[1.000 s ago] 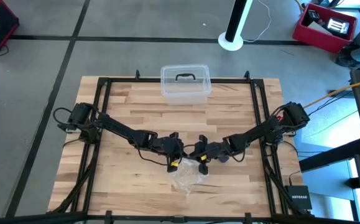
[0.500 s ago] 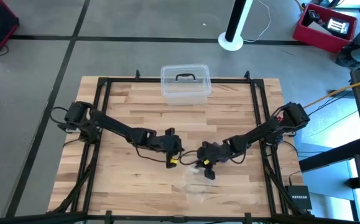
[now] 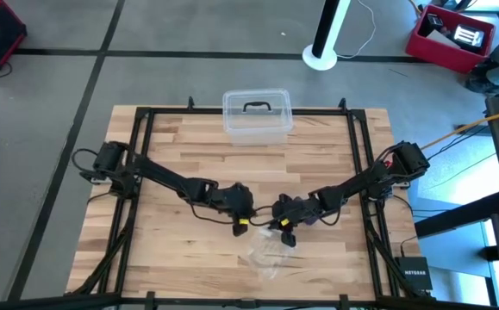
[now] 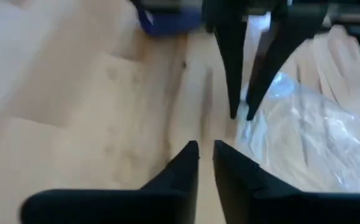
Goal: Roll bandage
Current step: Open the transparent zip bag
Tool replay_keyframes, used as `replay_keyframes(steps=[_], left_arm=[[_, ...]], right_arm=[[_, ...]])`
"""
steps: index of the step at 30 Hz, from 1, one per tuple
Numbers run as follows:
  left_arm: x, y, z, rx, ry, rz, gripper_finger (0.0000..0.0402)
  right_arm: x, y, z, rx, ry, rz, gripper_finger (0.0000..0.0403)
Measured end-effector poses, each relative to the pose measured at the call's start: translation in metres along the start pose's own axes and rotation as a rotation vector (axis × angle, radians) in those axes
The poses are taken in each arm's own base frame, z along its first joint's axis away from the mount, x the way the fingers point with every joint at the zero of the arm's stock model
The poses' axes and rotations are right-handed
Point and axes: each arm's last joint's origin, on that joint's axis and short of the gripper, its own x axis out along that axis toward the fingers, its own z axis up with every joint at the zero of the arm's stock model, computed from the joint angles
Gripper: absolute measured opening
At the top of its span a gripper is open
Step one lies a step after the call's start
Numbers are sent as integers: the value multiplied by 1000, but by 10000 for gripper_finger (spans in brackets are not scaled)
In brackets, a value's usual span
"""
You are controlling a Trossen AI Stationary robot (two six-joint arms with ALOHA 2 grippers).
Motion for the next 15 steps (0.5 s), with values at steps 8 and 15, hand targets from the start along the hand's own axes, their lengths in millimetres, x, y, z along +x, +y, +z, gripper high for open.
replay_keyframes(steps=[8, 15], left_arm=[[25, -4, -7, -40, -42, -173, 122], [36, -3, -9, -45, -103, -190, 139]], right_arm=[[0, 0, 0, -3, -2, 0, 34], [0, 0, 1, -3, -9, -6, 36]])
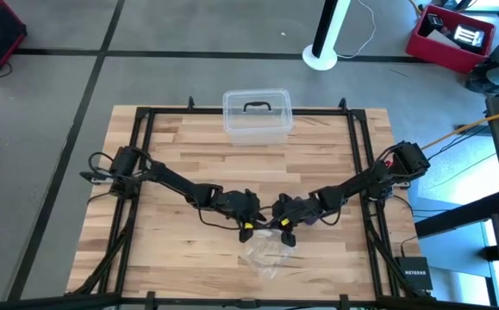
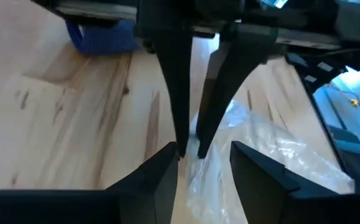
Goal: Roll bandage
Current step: Open the transparent zip bag
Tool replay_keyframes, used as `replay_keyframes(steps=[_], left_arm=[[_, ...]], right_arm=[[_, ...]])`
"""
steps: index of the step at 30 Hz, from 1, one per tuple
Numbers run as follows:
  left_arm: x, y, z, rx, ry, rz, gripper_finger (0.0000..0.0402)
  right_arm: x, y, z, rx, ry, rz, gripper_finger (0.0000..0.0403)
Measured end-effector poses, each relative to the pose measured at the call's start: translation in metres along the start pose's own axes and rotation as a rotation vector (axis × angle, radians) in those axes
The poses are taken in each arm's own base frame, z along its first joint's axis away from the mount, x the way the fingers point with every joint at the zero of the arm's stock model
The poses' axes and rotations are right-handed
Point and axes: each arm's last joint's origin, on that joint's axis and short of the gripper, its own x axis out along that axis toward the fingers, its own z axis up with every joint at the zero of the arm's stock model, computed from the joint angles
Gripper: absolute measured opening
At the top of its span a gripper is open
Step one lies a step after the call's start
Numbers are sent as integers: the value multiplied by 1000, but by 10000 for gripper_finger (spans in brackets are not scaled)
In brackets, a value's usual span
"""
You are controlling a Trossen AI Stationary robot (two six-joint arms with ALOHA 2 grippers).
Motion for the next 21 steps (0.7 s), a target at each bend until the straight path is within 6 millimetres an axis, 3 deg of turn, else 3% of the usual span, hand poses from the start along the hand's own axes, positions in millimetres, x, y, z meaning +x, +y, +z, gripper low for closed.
replay_keyframes(steps=[7, 15, 21], left_arm=[[7, 4, -9, -1, 19, 9, 109], [7, 5, -9, 32, -21, 82, 8], [7, 5, -10, 51, -31, 145, 3]], right_arm=[[0, 0, 0, 0, 0, -2, 37], [0, 0, 0, -1, 3, -9, 37], [0, -1, -1, 1, 6, -19, 37]])
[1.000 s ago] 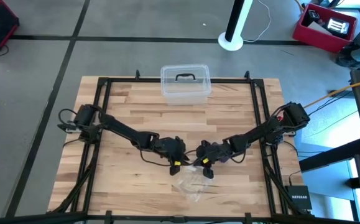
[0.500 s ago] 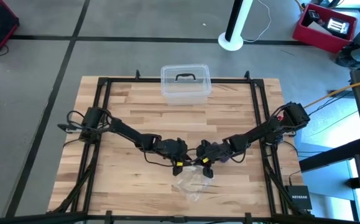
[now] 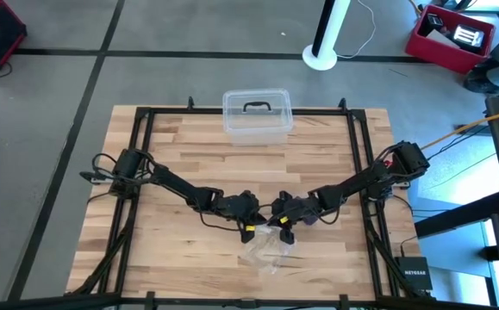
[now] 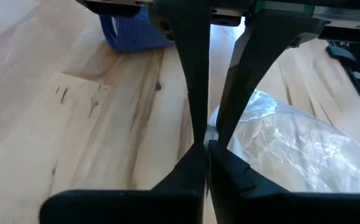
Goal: Roll bandage
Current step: Open the transparent zip bag
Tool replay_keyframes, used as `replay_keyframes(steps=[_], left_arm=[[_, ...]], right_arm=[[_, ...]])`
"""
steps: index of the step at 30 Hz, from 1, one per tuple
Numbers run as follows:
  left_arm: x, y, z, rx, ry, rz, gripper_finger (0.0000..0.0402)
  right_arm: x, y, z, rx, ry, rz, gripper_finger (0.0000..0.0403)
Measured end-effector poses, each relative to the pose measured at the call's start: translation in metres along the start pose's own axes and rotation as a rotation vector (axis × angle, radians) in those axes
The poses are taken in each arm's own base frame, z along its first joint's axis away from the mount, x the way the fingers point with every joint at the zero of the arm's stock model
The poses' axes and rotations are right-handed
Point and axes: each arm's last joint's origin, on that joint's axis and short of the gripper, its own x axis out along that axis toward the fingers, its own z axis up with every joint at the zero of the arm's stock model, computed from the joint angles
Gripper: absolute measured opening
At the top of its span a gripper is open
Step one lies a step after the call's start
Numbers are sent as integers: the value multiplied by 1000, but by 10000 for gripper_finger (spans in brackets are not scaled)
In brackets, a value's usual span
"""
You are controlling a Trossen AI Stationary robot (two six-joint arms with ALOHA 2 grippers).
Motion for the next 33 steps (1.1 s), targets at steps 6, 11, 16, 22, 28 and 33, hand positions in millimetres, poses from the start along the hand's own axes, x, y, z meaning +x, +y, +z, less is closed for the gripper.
replay_keyframes(steps=[6, 11, 16, 22, 28, 33], left_arm=[[-12, -3, 6, 36, 37, 65, 1], [-35, -7, 16, 118, 80, 167, 1], [-62, -7, 26, 181, 139, 288, 1], [-78, -10, 37, 217, 111, 307, 0], [-77, -19, 41, 228, 41, 262, 0], [-77, -25, 40, 228, 28, 221, 0]], right_arm=[[0, 0, 1, 28, 2, 0, 37], [-1, 1, -1, 42, 33, 26, 37], [-3, 0, -4, 56, 83, 35, 37], [-3, 1, -4, 63, 81, 49, 37], [-3, 2, 3, 55, 46, 35, 41], [-3, 5, 26, -28, -39, 17, 94]])
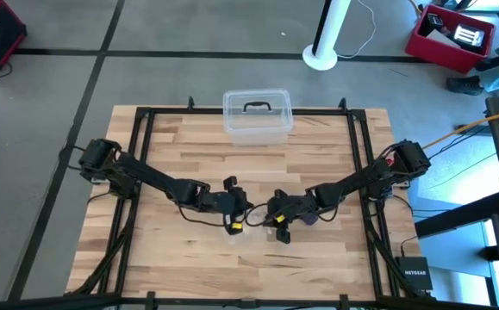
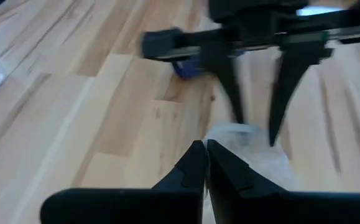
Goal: Roll bandage
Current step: Open the transparent zip bag
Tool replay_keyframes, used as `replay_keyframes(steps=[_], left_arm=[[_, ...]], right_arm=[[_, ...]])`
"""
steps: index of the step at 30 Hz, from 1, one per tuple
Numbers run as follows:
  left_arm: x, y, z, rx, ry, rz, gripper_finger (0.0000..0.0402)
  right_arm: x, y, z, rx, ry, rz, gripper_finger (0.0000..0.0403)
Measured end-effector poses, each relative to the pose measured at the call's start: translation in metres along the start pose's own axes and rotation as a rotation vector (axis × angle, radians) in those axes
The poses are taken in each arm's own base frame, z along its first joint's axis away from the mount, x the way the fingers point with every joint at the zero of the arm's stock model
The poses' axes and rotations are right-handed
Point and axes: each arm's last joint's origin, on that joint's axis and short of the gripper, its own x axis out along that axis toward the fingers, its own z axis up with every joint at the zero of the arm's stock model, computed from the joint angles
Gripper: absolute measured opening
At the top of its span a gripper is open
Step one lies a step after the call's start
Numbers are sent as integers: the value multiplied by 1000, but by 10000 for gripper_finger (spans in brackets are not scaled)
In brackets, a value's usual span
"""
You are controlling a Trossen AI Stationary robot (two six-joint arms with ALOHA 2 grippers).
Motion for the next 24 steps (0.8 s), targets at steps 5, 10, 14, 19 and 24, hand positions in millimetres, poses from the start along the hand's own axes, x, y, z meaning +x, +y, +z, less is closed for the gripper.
replay_keyframes(steps=[5, 10, 14, 19, 24], left_arm=[[-3, -7, -1, 35, -3, -23, 0], [-8, -17, -2, 111, -20, -52, 0], [-10, -21, -3, 126, -27, -43, 0], [-10, -20, -3, 95, -36, 24, 0], [-9, -18, -2, 96, -40, 31, 0]], right_arm=[[-11, 5, 17, -89, 109, -21, 181], [-40, 9, 34, -89, 234, -77, 244], [-52, 25, 41, -165, 94, -77, 263], [-43, 44, 27, -250, -42, -65, 262], [-29, 41, 4, -239, -49, -176, 250]])
